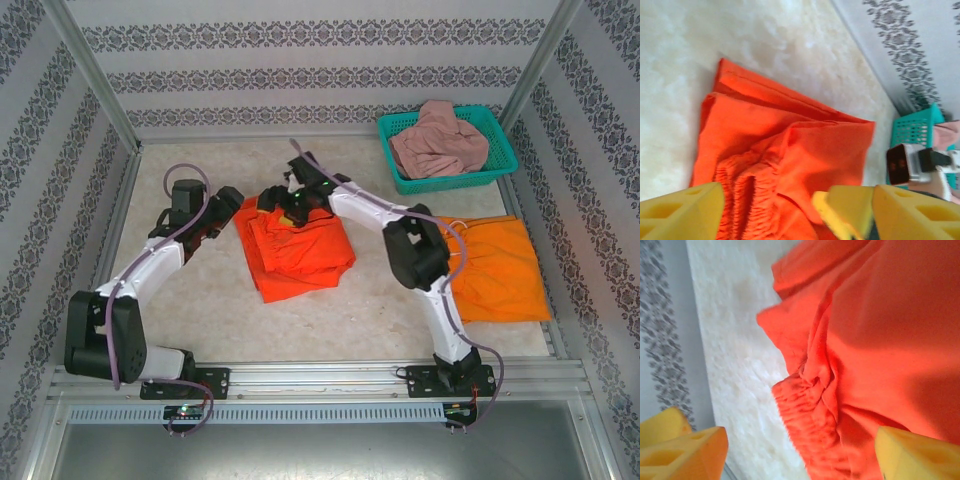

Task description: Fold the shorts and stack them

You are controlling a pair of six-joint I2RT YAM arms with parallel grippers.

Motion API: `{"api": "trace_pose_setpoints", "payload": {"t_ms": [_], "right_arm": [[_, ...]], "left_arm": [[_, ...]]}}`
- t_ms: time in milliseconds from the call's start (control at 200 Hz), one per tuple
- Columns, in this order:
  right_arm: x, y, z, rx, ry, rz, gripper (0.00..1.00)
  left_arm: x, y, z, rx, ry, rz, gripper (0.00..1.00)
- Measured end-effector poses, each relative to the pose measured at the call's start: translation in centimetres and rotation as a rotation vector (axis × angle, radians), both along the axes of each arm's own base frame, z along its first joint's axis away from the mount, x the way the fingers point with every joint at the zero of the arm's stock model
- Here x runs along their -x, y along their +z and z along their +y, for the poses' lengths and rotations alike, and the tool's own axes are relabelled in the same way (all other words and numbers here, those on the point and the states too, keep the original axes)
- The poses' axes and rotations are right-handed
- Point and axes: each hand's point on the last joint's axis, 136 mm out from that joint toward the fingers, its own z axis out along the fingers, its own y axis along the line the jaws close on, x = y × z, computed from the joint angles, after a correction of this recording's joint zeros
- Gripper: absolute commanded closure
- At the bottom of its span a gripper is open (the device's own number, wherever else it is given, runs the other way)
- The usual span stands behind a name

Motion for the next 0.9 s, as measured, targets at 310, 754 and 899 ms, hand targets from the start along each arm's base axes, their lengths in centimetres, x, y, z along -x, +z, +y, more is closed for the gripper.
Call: {"api": "trace_pose_setpoints", "payload": {"t_ms": [310, 754, 899], "right_arm": [[1.3, 4.5, -9.0, 0.029, -0.108, -0.113, 0.16], [9.8, -7.1, -11.8, 0.132, -0.088, 0.124, 0.15], [12.7, -5.8, -11.4, 0.143, -0.048, 0.102, 0.1]], "left_arm": [[0.3, -1.6, -7.8, 0.07, -0.169, 0.032, 0.08], [0.7, -8.4, -10.9, 0.046, -0.216, 0.167, 0.07], [1.4, -7.3, -10.6, 0.031, -0.23, 0.15, 0.06]]}}
